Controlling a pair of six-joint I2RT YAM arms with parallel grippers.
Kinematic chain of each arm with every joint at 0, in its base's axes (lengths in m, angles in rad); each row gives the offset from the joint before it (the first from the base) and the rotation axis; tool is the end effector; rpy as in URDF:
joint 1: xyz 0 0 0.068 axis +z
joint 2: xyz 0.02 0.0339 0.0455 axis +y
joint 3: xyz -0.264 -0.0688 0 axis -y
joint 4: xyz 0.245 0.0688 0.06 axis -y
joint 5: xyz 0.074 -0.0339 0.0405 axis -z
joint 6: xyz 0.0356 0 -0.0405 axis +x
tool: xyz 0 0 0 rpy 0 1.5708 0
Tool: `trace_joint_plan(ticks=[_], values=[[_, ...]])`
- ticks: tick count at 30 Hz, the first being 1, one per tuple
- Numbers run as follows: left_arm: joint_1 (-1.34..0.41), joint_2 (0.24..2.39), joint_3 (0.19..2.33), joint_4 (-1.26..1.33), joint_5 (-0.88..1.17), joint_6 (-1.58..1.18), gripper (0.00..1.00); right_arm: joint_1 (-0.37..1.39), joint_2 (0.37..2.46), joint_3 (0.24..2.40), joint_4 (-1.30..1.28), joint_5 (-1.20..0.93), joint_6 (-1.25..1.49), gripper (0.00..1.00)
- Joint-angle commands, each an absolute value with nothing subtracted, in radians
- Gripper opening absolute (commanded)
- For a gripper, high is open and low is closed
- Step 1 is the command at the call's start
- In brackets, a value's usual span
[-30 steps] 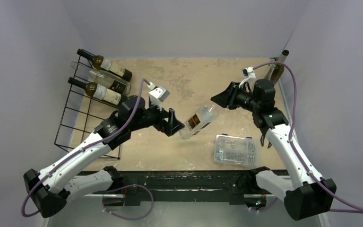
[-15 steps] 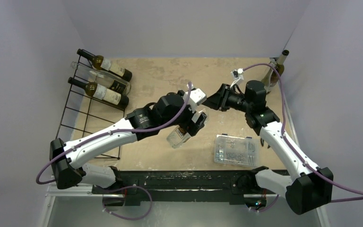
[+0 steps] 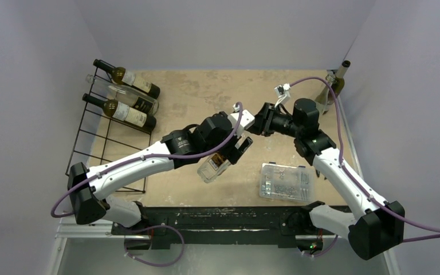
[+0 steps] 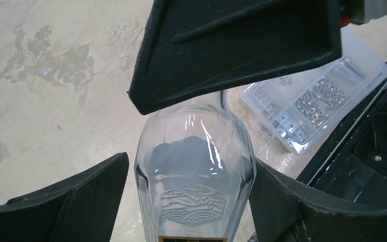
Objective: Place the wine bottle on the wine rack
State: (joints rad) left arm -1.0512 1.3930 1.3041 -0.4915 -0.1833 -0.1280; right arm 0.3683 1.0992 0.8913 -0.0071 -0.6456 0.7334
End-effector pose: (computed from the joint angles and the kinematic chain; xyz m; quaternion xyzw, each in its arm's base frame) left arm 0.1615 -0.2692 0.3516 0.3513 0.8039 -0.1962 0.4381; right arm 0.2276 0.1108 0.3350 -0.0615 0.7625 0.5218 0.3775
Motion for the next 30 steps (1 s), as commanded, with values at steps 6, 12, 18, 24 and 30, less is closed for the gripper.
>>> trace_joint_plan(ticks=[6,12,18,24,30], values=[[-1.076,1.453,1.375,-0.528,-0.258,-0.153,0.83,0.376,1.086,0.911,0.123,-0.675,0.824,0.0],[-1.079,1.472,1.387,-0.522,-0.249,-0.16,0.73,0.38,1.088,0.908,0.117,-0.667,0.819,0.0],[-1.078,1.486,1.395,-0.518,-0.245,-0.168,0.69,0.384,1.09,0.905,0.12,-0.666,0.825,0.0],[-1.079,1.474,1.394,-0.515,-0.211,-0.158,0.42,0.388,1.074,0.891,0.145,-0.658,0.842,0.0],[-1.078,1.45,1.382,-0.507,-0.195,-0.147,0.06,0.387,1.082,0.879,0.16,-0.658,0.843,0.17]])
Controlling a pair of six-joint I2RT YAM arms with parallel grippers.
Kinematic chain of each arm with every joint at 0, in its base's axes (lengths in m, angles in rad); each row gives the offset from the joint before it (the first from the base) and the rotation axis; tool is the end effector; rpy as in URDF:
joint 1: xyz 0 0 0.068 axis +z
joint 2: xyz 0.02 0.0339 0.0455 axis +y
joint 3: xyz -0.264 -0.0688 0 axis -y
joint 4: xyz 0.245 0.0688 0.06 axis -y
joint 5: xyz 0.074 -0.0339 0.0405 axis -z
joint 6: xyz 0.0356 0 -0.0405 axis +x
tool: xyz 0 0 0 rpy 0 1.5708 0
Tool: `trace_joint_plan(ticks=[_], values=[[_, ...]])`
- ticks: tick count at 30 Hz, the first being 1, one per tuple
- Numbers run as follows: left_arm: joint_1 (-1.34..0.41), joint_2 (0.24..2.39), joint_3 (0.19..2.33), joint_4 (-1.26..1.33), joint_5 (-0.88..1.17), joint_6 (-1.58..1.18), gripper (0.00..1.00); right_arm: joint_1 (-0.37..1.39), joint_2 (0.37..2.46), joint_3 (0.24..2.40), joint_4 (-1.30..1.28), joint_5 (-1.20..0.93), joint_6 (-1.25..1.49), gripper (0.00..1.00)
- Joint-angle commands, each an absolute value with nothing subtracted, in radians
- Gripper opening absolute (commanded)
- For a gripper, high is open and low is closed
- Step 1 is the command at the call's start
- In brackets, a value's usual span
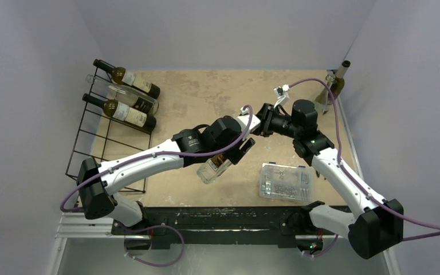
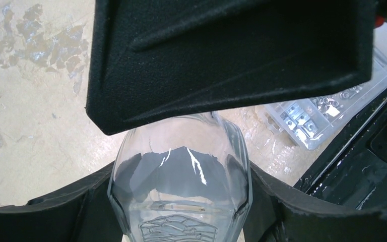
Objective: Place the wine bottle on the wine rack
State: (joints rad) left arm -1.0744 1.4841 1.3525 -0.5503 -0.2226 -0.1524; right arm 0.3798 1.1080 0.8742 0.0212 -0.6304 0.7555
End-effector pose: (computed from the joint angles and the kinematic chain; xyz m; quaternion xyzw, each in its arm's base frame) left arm 0.1652 -0.2885 0.3353 0.3564 0.8248 -0.1640 0.4071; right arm 0.2289 0.1140 0.3297 -0.0531 0.7632 0.5245 0.3738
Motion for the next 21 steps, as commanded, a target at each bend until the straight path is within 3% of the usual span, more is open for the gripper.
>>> trace_joint_plan(ticks=[1,4,8,21], values=[[-1.078,1.444,1.376,-0.501,-0.195,-0.146,0.01,0.387,1.082,0.875,0.163,-0.657,0.841,0.26],[-1.078,1.419,1.348,-0.474,-0.194,-0.144,0.0,0.387,1.08,0.867,0.165,-0.65,0.839,0.44],[-1.079,1.387,1.313,-0.441,-0.187,-0.139,0.0,0.387,1.078,0.865,0.165,-0.643,0.841,0.59],[-1.077,1.315,1.227,-0.377,-0.2,-0.13,0.0,0.387,1.028,0.892,0.122,-0.595,0.832,0.83]])
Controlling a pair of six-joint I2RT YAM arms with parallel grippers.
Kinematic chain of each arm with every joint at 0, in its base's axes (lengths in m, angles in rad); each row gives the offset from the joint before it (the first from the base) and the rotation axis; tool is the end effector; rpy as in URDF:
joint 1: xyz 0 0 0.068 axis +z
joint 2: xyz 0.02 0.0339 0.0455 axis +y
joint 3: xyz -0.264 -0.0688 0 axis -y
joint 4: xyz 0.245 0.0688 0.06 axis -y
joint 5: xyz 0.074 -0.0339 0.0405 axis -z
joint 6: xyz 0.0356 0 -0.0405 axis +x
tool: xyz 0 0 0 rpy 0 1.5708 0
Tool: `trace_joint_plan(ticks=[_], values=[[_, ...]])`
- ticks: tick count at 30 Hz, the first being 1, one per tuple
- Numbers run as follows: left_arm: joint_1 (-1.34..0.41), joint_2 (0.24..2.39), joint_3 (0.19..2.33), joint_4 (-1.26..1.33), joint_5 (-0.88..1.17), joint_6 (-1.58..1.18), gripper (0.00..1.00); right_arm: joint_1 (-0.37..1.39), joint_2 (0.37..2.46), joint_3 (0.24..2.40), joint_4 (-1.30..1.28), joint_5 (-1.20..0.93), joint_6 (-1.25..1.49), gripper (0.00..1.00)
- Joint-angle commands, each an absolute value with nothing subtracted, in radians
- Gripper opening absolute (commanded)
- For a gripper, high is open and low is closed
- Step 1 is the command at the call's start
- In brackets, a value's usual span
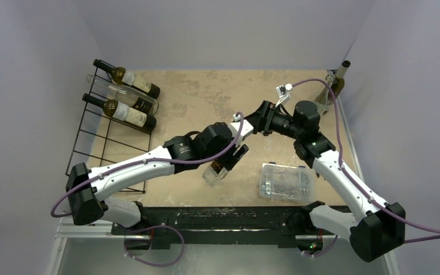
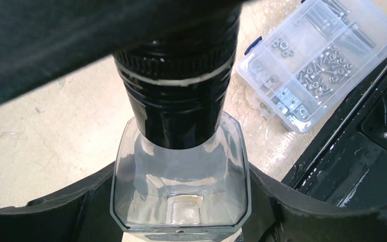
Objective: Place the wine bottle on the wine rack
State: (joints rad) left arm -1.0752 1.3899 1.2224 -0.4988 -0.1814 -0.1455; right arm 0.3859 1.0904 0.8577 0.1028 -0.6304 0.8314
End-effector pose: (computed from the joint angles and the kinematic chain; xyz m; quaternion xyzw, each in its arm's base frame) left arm 0.1530 -0.2695 0.3241 0.3662 0.8185 -0.1827 0.4033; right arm 0.2257 0.1143 0.3362 -0.0416 0.7420 0.5498 0.3814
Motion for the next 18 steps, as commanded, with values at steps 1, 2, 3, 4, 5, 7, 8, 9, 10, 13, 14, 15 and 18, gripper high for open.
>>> trace_joint_plan(ticks=[1,2,3,4,5,7,8,9,10,13,14,15,18], values=[[-1.077,1.311,1.223,-0.378,-0.204,-0.13,0.0,0.387,1.013,0.894,0.118,-0.58,0.831,0.86],[-1.077,1.306,1.218,-0.377,-0.206,-0.13,0.0,0.388,0.999,0.896,0.11,-0.569,0.827,0.88],[-1.077,1.3,1.212,-0.375,-0.208,-0.132,0.0,0.387,0.985,0.899,0.107,-0.566,0.822,0.9],[-1.077,1.293,1.206,-0.371,-0.211,-0.135,0.0,0.387,0.972,0.9,0.107,-0.563,0.827,0.91],[-1.077,1.286,1.198,-0.369,-0.212,-0.136,0.0,0.387,0.962,0.9,0.103,-0.551,0.831,0.93],[-1.076,1.271,1.186,-0.364,-0.217,-0.138,0.0,0.387,0.941,0.91,0.076,-0.52,0.826,0.96],[-1.075,1.266,1.181,-0.364,-0.22,-0.141,0.0,0.387,0.935,0.915,0.065,-0.507,0.825,0.97],[-1.075,1.261,1.175,-0.364,-0.223,-0.142,0.0,0.387,0.927,0.92,0.053,-0.493,0.824,0.98],[-1.075,1.256,1.169,-0.365,-0.226,-0.145,0.0,0.387,0.92,0.924,0.041,-0.476,0.822,0.98],[-1.071,1.236,1.152,-0.365,-0.236,-0.158,0.0,0.386,0.886,0.934,0.004,-0.411,0.816,0.99],[-1.07,1.23,1.148,-0.364,-0.241,-0.163,0.0,0.385,0.871,0.939,-0.025,-0.384,0.811,0.99],[-1.069,1.222,1.142,-0.364,-0.245,-0.167,0.0,0.385,0.858,0.943,-0.042,-0.349,0.805,0.99],[-1.066,1.196,1.124,-0.366,-0.279,-0.19,0.0,0.385,0.821,0.96,-0.093,-0.277,0.766,0.99]])
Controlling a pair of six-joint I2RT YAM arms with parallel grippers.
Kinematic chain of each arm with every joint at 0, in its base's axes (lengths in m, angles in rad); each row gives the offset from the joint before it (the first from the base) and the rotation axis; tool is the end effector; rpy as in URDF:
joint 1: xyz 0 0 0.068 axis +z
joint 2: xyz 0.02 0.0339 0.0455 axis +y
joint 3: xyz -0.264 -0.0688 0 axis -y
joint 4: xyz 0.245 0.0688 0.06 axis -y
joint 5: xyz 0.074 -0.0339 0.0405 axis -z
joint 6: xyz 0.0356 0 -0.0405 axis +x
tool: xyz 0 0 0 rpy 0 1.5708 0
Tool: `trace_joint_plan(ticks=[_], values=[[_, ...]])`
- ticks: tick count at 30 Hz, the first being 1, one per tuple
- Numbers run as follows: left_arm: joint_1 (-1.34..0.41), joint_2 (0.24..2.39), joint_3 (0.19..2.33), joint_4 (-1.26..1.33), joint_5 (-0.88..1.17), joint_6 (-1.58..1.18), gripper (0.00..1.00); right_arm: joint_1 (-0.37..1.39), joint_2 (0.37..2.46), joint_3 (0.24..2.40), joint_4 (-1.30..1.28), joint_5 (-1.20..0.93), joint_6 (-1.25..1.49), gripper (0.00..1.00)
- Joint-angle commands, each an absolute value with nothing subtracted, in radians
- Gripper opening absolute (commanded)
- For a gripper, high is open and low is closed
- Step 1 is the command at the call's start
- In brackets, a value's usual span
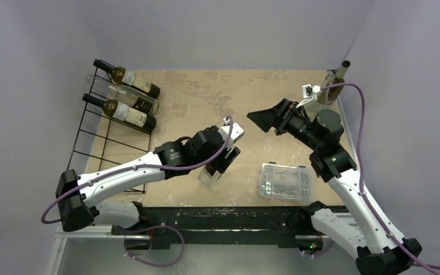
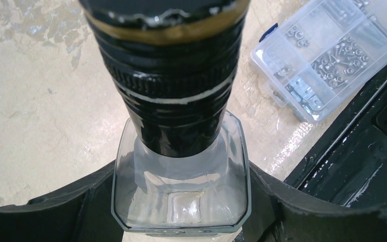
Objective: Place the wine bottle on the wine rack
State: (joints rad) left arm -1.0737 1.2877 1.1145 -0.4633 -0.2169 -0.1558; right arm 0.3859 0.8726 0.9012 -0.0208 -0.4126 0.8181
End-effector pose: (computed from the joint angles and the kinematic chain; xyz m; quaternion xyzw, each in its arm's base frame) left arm 0.1428 -0.2472 0.3192 0.3495 0.8174 -0.1793 0.4215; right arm 0.1800 0.0885 0.3835 0.0058 0.7046 0.5124 0.4910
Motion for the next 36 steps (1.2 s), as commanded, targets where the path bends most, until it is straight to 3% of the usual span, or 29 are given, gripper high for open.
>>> trace_joint_plan(ticks=[1,12,19,26,36], values=[[-1.064,1.186,1.12,-0.369,-0.298,-0.202,0.0,0.385,0.812,0.968,-0.113,-0.257,0.748,0.99],[-0.909,1.114,1.155,-0.551,-0.437,-0.432,0.0,0.385,0.789,0.982,-0.286,-0.08,0.597,0.99],[-0.784,1.129,1.291,-0.829,-0.663,-0.634,0.0,0.385,0.817,0.965,-0.311,-0.101,0.56,0.99],[-0.601,1.15,1.394,-0.934,-0.681,-0.709,0.0,0.386,0.826,0.929,-0.311,-0.128,0.551,0.99],[-0.378,1.218,1.531,-1.179,-0.811,-1.068,0.0,0.385,0.827,0.932,-0.356,-0.12,0.518,0.99]])
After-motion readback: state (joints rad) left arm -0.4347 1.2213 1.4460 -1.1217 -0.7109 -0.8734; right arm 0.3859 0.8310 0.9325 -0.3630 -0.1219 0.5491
